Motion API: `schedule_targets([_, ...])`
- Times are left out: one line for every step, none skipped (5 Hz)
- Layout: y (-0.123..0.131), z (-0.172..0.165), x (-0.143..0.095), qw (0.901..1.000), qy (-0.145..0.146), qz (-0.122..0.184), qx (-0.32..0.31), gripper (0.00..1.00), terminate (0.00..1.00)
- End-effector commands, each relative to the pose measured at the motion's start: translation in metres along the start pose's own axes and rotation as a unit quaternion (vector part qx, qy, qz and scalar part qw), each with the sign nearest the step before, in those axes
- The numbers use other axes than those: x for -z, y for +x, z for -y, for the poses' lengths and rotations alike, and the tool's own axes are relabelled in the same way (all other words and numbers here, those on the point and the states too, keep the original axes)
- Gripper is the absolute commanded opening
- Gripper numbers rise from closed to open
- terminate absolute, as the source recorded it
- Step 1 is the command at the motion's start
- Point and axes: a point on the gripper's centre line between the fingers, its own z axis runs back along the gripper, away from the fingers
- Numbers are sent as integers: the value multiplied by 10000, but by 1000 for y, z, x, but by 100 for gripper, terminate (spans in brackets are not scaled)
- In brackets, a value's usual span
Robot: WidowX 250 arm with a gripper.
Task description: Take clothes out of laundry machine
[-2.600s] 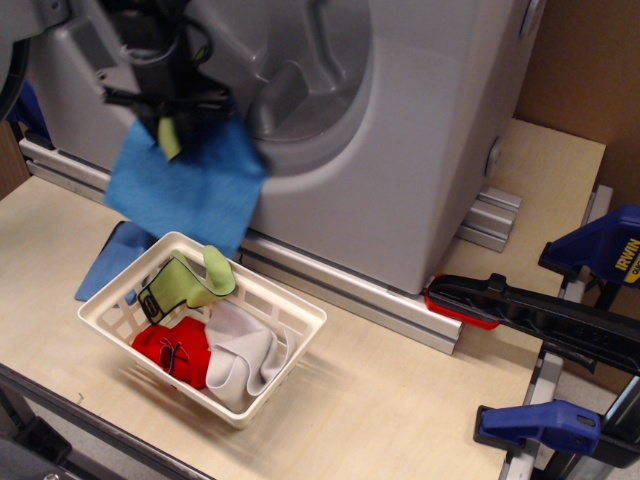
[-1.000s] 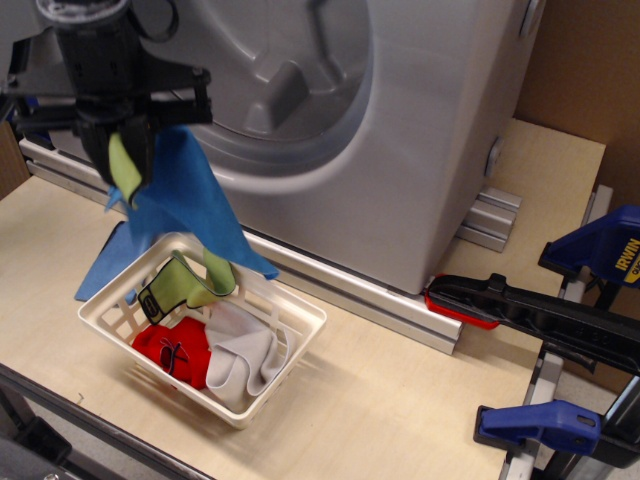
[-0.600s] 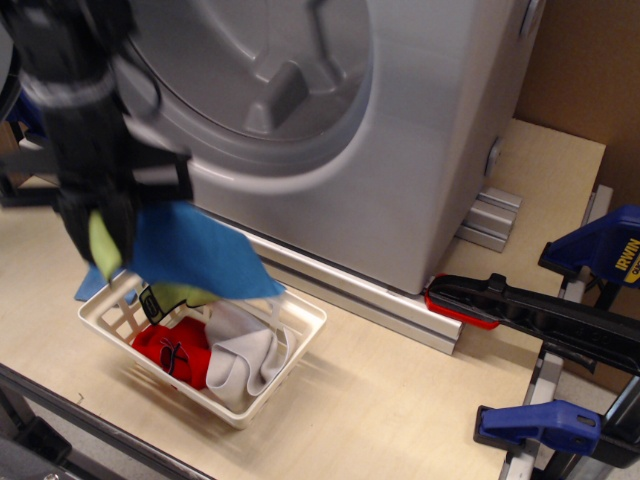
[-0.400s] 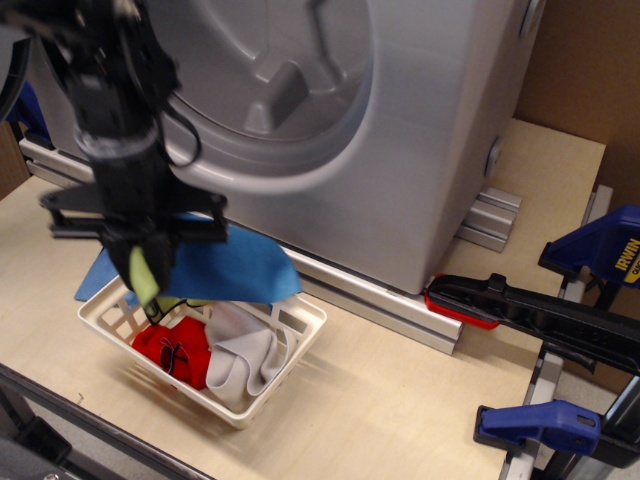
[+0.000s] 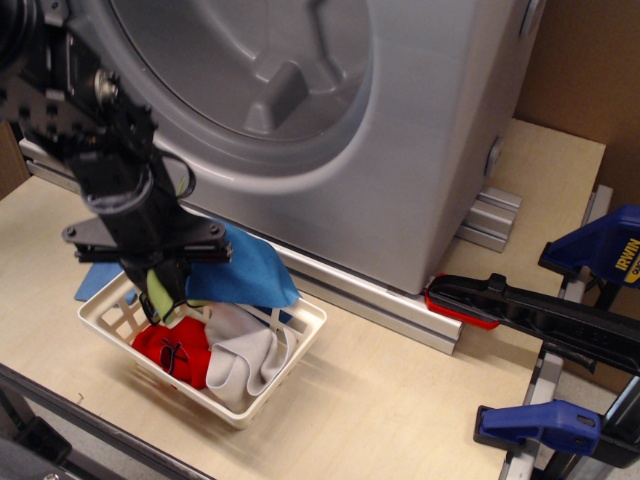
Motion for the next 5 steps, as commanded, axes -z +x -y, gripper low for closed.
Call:
schedule_targets([-4,-11,6,9990,276,-335,-57,0,0])
schedule_targets([-11,-18,18,9980,376,-502,-124,0,0])
schedule_targets([-12,-25,26,9973,337,-640,-92,0,0])
schedule_targets([-8,-27,18,9969,276,-729,-143,100,0])
schedule_targets([-5,-29,10,9977,237,-627,-79,100,0])
